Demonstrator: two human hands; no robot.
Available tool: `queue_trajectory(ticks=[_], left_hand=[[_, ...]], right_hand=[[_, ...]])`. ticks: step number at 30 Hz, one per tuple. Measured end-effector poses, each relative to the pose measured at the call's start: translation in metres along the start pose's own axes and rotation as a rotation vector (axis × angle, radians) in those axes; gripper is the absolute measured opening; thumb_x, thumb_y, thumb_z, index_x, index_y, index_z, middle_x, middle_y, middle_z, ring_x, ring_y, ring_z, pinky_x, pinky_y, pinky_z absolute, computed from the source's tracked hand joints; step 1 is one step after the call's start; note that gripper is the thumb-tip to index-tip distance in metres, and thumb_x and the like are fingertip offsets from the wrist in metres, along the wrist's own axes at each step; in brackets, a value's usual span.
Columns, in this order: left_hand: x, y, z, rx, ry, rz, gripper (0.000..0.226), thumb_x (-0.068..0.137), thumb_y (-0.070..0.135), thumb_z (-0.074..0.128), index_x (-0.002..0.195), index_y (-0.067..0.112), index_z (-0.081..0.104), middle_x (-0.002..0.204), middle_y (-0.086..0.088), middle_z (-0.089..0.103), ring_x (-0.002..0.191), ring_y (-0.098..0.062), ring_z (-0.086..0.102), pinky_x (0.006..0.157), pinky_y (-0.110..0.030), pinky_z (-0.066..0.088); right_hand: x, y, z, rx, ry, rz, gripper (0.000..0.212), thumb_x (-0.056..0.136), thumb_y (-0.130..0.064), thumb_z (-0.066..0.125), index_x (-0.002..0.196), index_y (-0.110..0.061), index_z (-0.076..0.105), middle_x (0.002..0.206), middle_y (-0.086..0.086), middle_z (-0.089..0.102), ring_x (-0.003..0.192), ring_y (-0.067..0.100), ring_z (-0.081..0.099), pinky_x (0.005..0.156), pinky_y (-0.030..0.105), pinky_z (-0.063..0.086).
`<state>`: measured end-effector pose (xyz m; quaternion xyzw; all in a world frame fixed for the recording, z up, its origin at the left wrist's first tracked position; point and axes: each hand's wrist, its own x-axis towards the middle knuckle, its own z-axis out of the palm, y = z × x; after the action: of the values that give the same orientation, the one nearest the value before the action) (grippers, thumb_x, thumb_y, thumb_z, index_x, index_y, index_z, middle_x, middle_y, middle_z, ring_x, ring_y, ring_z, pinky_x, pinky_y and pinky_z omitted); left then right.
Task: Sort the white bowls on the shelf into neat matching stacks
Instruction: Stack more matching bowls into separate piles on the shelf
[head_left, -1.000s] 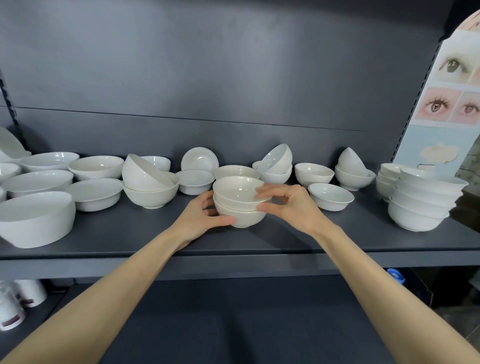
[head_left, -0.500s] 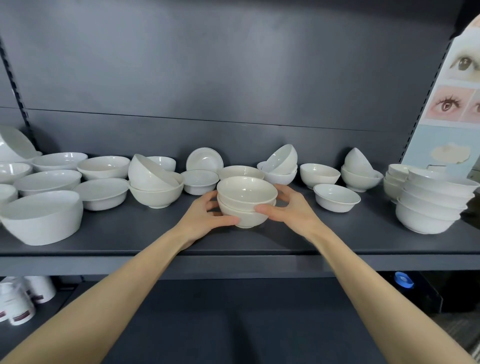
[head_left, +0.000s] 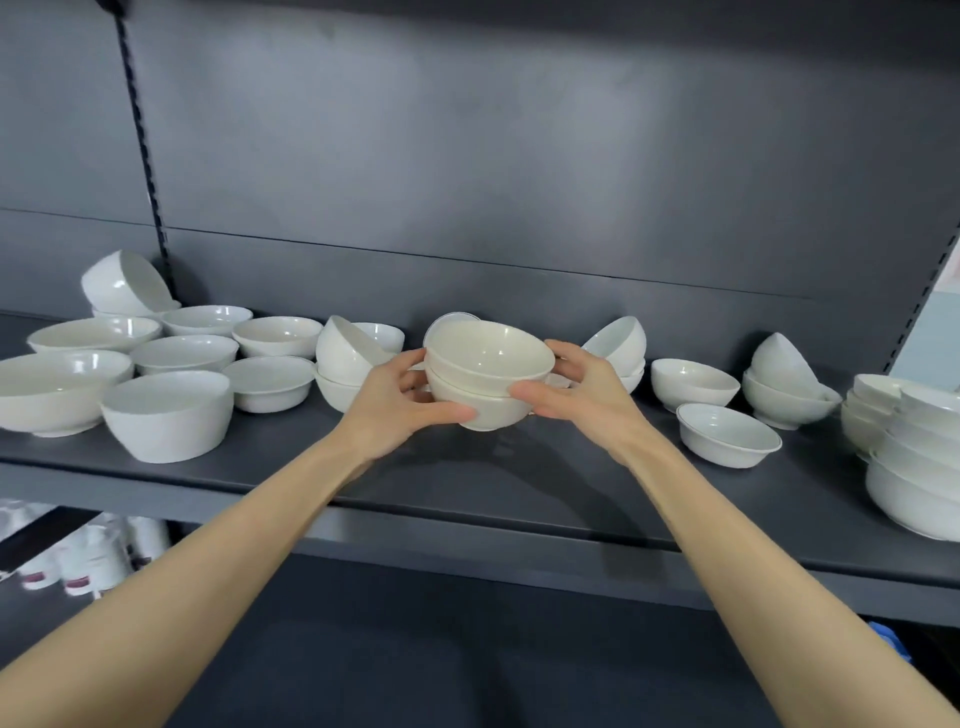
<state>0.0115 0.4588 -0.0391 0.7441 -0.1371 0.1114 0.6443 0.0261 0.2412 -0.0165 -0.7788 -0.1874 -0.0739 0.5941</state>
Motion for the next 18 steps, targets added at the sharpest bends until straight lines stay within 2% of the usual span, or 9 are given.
queue_trajectory(ticks=[5,8,11,13,15,18], left_hand=[[0.0,0.015,-0.02,0.046,0.1,0.011,0.064,0.065,0.004,0.084,0.117,0.018,0.05,0.102,0.006,0.067,0.083,-0.004,0.068,0.064,-0.01,0.051],[0.006,0.024,-0.038,0.111,0.142,0.044,0.065,0.064,0.008,0.086,0.117,0.019,0.05,0.104,0.007,0.066,0.085,-0.002,0.068,0.066,-0.01,0.051],[0.016,0.032,-0.056,0.162,0.159,0.068,0.07,0.057,0.021,0.091,0.115,0.025,0.051,0.105,0.009,0.065,0.086,-0.004,0.068,0.072,-0.014,0.052],[0.024,0.036,-0.068,0.209,0.175,0.089,0.075,0.051,0.03,0.093,0.113,0.025,0.052,0.102,0.01,0.065,0.086,-0.003,0.065,0.072,-0.011,0.05],[0.033,0.037,-0.08,0.294,0.185,0.104,0.076,0.051,0.036,0.092,0.115,0.022,0.052,0.102,0.01,0.063,0.093,-0.006,0.06,0.071,-0.007,0.046],[0.047,0.027,-0.097,0.369,0.163,0.074,0.076,0.059,0.037,0.089,0.123,0.018,0.052,0.117,0.004,0.061,0.11,-0.011,0.054,0.081,-0.012,0.04]], right_hand=[[0.018,-0.018,0.013,0.011,-0.046,-0.047,0.046,0.074,-0.021,0.082,0.115,-0.024,0.062,0.114,-0.007,0.068,0.111,0.009,0.061,0.096,0.041,0.051],[0.032,-0.031,0.023,0.04,-0.091,-0.061,0.044,0.075,-0.02,0.08,0.116,-0.022,0.062,0.112,-0.005,0.07,0.105,0.011,0.065,0.09,0.038,0.056],[0.047,-0.042,0.033,0.096,-0.119,-0.071,0.043,0.077,-0.016,0.078,0.117,-0.018,0.061,0.115,0.0,0.068,0.108,0.014,0.064,0.082,0.03,0.058],[0.059,-0.047,0.04,0.12,-0.127,-0.068,0.04,0.077,-0.016,0.078,0.114,-0.019,0.062,0.114,0.0,0.068,0.107,0.016,0.065,0.082,0.03,0.059],[0.071,-0.05,0.048,0.116,-0.126,-0.072,0.04,0.077,-0.015,0.078,0.114,-0.018,0.062,0.113,0.001,0.069,0.104,0.016,0.066,0.082,0.032,0.059],[0.086,-0.046,0.063,0.103,-0.118,-0.073,0.044,0.077,-0.015,0.078,0.117,-0.017,0.06,0.115,0.0,0.068,0.104,0.013,0.065,0.078,0.027,0.059]])
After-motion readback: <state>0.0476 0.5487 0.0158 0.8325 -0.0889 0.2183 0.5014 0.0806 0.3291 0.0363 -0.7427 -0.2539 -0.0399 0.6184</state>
